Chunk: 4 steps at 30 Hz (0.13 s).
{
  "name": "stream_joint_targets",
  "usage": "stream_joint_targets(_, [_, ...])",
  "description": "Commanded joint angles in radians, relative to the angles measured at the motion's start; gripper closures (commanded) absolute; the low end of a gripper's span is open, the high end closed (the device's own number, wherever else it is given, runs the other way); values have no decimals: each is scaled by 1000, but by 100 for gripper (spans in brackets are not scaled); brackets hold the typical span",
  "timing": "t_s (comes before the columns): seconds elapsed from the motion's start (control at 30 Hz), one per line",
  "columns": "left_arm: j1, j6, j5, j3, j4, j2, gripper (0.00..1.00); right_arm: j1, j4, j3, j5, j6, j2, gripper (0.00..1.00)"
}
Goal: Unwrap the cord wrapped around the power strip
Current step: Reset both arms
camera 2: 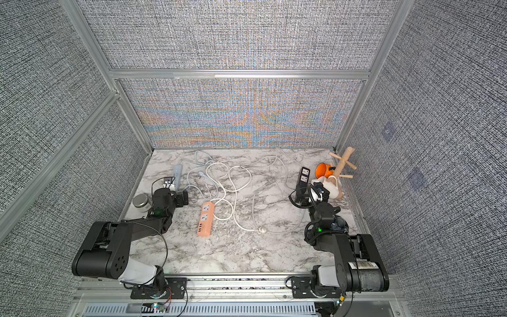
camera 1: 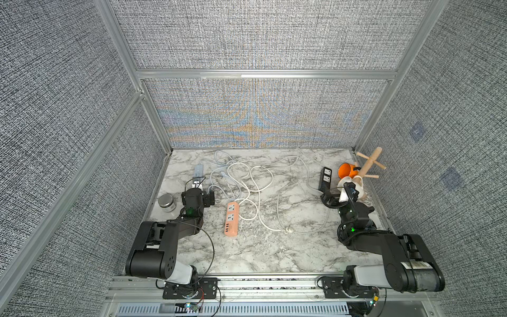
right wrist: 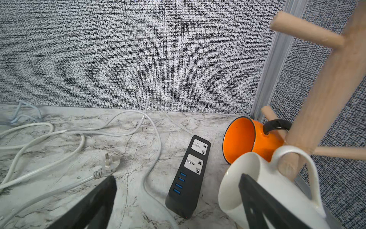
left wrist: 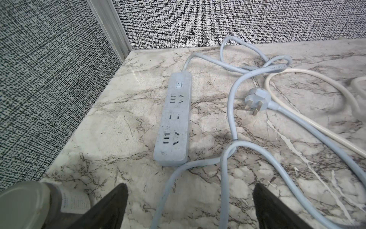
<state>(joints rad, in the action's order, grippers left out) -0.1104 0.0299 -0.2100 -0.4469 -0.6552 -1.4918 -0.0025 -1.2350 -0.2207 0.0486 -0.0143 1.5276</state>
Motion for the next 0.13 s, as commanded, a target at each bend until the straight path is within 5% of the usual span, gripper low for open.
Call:
stream_joint_targets(0.0, [1, 4, 1, -3, -31, 3, 0, 6, -18, -7, -21, -9, 1, 2])
stream_joint_targets(0.1, [1, 4, 1, -3, -32, 3, 0, 6, -20, -3, -23, -9, -3, 2])
